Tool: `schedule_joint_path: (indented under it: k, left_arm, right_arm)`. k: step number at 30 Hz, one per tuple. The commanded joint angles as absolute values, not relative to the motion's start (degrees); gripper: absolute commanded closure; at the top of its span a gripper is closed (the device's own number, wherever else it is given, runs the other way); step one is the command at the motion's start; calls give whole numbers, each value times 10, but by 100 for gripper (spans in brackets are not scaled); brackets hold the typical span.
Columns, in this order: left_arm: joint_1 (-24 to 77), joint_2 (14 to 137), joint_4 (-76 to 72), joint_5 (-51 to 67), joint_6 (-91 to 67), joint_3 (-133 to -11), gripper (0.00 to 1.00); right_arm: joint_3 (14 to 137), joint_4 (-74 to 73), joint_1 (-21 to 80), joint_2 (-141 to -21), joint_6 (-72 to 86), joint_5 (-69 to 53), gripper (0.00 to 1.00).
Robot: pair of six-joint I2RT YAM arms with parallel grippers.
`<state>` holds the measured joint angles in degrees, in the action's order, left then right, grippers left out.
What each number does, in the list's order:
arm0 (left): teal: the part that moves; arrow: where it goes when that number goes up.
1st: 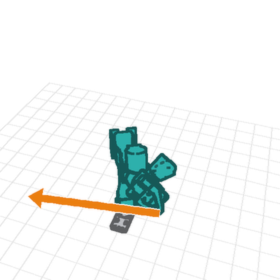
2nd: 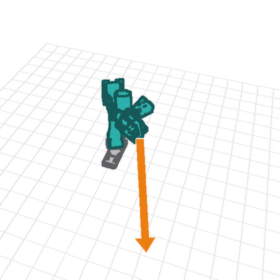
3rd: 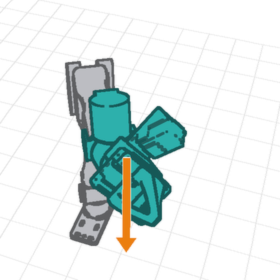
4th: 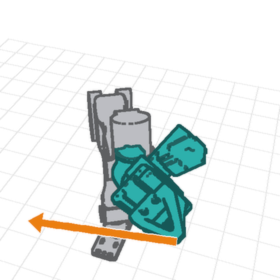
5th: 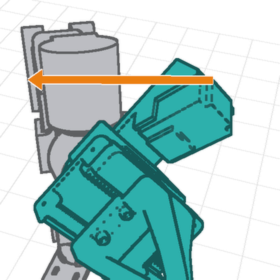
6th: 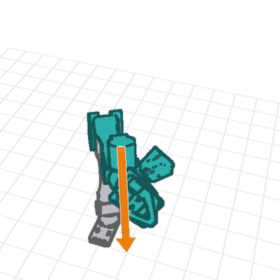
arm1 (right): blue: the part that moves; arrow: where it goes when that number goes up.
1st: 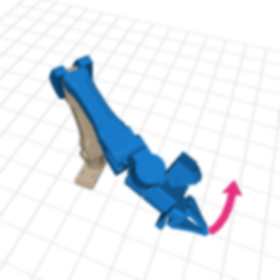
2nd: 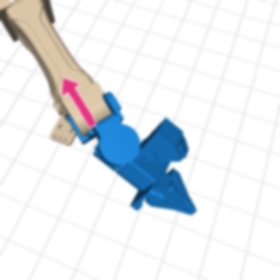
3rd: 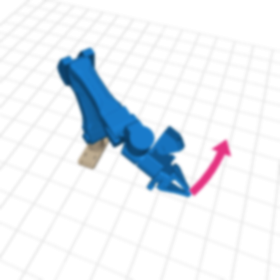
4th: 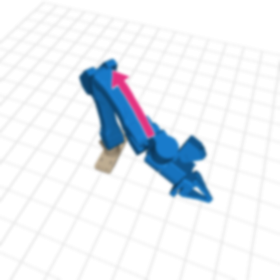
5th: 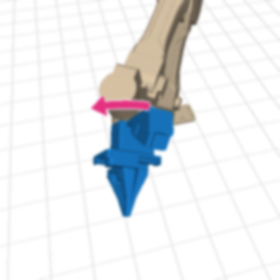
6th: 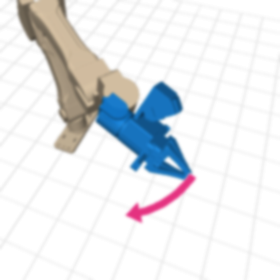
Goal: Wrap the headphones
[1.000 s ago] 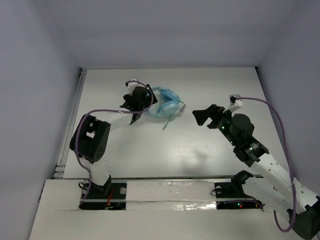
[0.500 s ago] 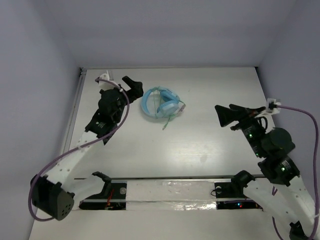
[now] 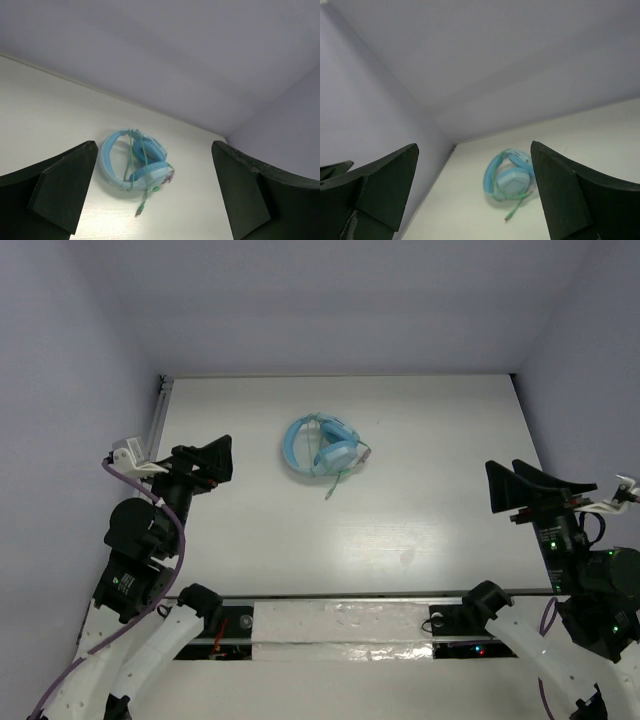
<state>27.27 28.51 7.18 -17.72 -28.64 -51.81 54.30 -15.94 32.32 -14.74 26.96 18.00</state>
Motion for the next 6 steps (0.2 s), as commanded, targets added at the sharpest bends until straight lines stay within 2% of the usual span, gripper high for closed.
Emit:
schedule_joint_path:
  k: [1,6]
  left_arm:
    - [272,282,112,-180,-268,-490,1]
    - [272,290,117,-188,-262,-488,1]
  right_arm:
    - [525,-203,328,-161,278,190,0]
    - [536,-214,328,-178,279,186,0]
